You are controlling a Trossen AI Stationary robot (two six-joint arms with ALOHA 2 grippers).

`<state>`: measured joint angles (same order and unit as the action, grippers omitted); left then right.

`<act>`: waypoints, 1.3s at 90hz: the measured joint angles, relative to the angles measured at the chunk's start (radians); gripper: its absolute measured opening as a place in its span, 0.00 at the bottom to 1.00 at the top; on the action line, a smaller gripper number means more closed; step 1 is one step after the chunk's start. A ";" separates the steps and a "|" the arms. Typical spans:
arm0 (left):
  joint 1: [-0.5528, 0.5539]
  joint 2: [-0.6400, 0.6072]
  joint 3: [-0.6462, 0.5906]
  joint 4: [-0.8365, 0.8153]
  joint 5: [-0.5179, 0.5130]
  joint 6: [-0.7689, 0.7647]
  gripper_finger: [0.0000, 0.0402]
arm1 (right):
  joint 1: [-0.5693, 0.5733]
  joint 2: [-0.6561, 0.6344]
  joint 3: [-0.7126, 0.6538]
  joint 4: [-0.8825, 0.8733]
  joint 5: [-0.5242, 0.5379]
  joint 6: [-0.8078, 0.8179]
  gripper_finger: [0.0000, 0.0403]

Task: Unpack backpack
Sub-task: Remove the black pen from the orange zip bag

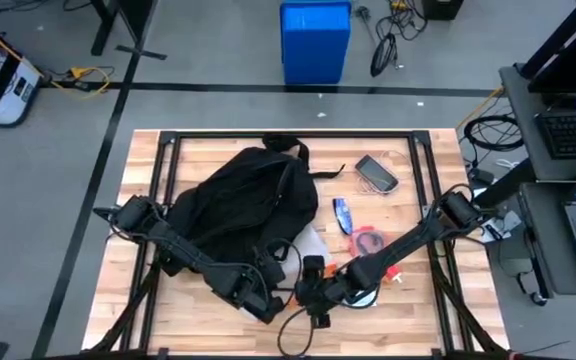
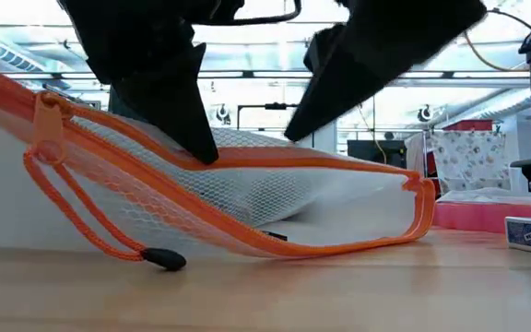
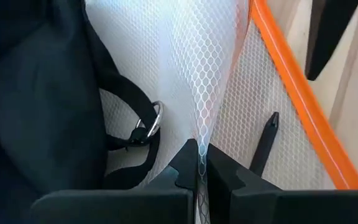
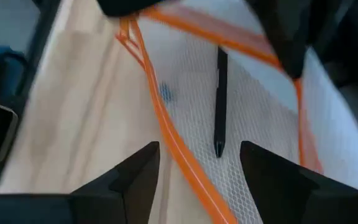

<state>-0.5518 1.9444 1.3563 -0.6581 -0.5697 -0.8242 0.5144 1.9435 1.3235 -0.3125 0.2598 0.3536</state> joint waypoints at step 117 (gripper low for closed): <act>-0.005 -0.019 0.000 0.006 -0.034 0.013 0.00 | -0.064 0.080 -0.163 0.423 -0.050 -0.048 0.40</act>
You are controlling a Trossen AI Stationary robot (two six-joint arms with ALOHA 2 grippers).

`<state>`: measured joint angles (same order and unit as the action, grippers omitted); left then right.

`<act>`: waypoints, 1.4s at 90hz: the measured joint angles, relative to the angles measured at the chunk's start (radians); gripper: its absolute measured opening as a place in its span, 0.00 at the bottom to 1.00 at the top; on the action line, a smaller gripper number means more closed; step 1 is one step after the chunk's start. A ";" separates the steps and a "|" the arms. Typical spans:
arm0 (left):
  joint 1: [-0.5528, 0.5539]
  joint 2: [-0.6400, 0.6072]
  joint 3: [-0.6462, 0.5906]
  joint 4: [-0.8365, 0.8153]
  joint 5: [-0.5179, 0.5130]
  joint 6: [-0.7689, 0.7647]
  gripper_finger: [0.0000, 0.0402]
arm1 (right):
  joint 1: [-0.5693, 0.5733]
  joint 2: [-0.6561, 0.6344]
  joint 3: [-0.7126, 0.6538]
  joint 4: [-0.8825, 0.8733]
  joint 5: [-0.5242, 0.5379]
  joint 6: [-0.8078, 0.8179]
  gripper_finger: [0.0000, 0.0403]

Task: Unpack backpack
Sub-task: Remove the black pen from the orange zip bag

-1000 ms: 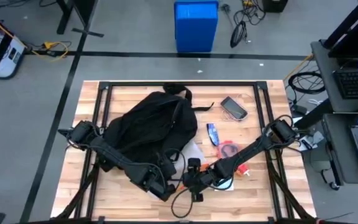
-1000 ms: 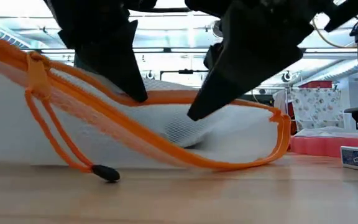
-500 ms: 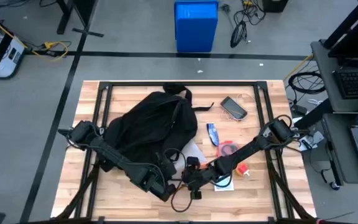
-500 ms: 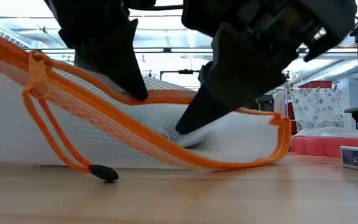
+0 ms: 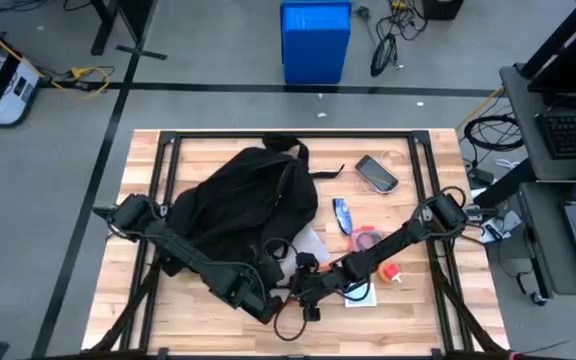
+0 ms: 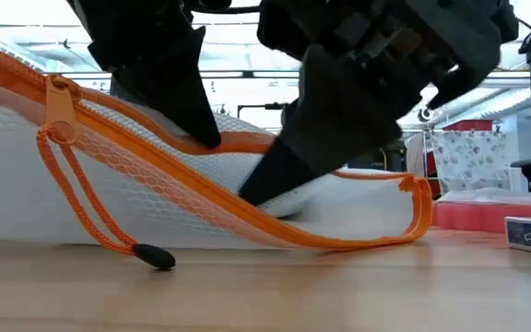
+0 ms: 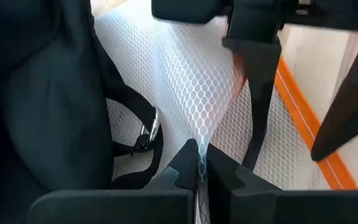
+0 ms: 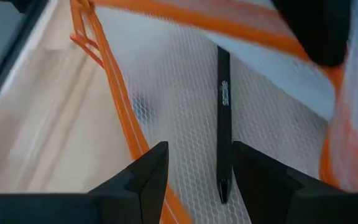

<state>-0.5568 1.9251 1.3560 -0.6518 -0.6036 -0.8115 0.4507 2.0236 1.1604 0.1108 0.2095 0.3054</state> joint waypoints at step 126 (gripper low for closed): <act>0.001 0.002 0.000 0.014 -0.003 0.013 0.00 | -0.034 0.010 0.013 -0.052 -0.062 0.027 0.39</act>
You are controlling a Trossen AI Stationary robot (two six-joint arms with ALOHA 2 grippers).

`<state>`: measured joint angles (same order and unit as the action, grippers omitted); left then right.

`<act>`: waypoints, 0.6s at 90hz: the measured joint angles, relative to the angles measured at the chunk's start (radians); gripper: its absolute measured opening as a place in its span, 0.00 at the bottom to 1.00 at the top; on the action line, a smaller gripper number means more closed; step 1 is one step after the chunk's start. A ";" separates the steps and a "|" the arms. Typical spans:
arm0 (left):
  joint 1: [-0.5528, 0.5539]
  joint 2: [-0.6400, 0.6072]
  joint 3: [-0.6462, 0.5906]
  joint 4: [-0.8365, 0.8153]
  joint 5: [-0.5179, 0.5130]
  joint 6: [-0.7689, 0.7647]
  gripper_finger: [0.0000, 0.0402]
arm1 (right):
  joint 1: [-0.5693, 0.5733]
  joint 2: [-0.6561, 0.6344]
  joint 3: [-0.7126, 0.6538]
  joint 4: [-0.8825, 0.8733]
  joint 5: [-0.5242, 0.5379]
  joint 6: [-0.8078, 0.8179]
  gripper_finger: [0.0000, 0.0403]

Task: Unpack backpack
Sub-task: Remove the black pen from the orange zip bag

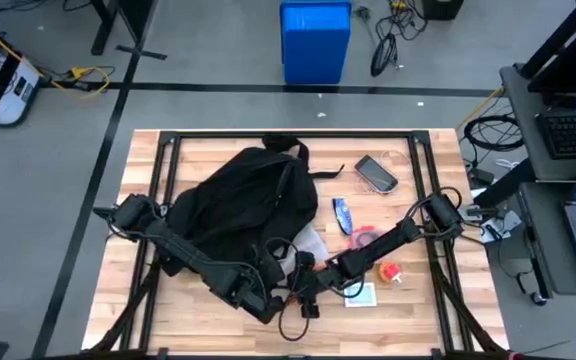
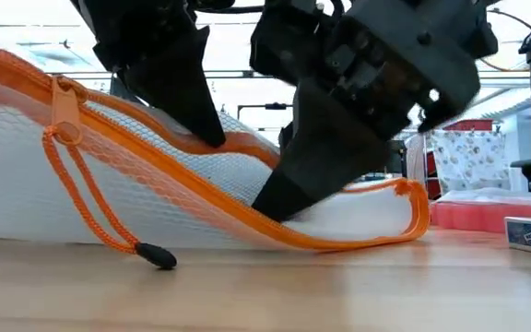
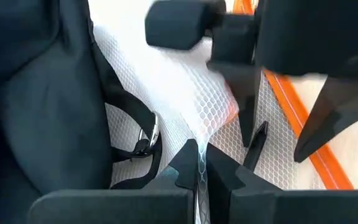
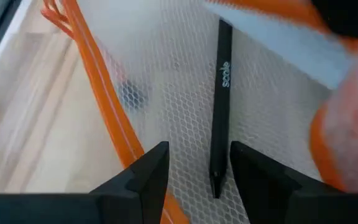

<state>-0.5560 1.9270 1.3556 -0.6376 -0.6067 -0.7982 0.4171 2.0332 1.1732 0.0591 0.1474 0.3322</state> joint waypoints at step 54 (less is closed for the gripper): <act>0.000 0.000 0.000 0.001 0.000 0.000 0.00 | -0.006 -0.029 0.000 -0.034 -0.015 -0.023 0.16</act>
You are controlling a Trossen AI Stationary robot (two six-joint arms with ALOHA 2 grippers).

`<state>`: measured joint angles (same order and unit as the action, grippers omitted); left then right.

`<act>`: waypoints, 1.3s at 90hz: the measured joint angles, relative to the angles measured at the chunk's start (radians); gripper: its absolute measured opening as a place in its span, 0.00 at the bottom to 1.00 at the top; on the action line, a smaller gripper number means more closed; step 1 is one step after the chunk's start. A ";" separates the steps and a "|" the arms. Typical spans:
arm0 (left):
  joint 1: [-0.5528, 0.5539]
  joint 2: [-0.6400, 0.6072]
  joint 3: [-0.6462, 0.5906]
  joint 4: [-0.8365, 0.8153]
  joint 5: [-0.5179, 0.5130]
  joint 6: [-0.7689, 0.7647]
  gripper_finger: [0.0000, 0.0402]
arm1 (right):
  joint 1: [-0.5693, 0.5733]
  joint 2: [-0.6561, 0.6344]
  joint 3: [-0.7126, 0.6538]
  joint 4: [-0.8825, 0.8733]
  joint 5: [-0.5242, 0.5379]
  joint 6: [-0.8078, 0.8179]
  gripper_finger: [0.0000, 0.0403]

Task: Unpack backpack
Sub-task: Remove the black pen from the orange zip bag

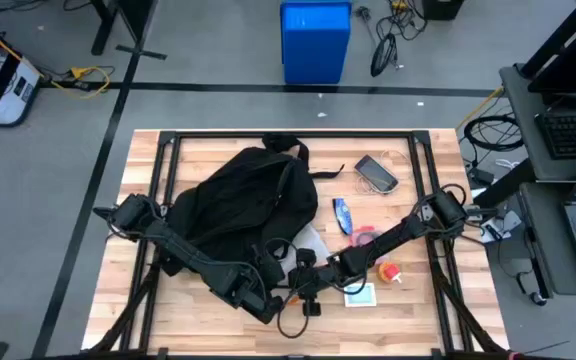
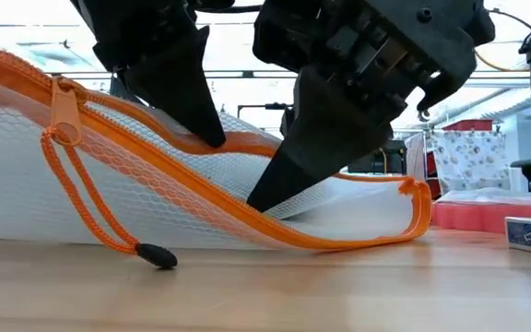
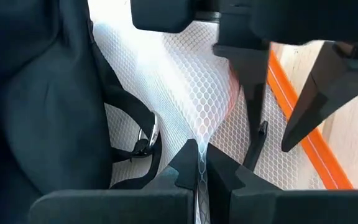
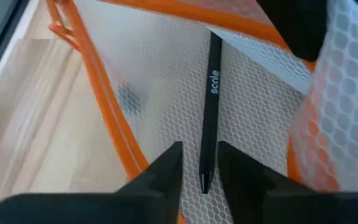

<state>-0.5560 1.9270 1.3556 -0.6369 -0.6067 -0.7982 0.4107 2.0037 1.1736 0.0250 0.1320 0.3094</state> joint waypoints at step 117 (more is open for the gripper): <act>0.000 0.000 0.000 0.000 0.001 -0.006 0.00 | -0.025 0.051 0.002 0.043 -0.019 0.038 0.08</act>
<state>-0.5560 1.9269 1.3556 -0.6370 -0.6060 -0.8043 0.3860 2.0548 1.1751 0.0679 0.1126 0.3470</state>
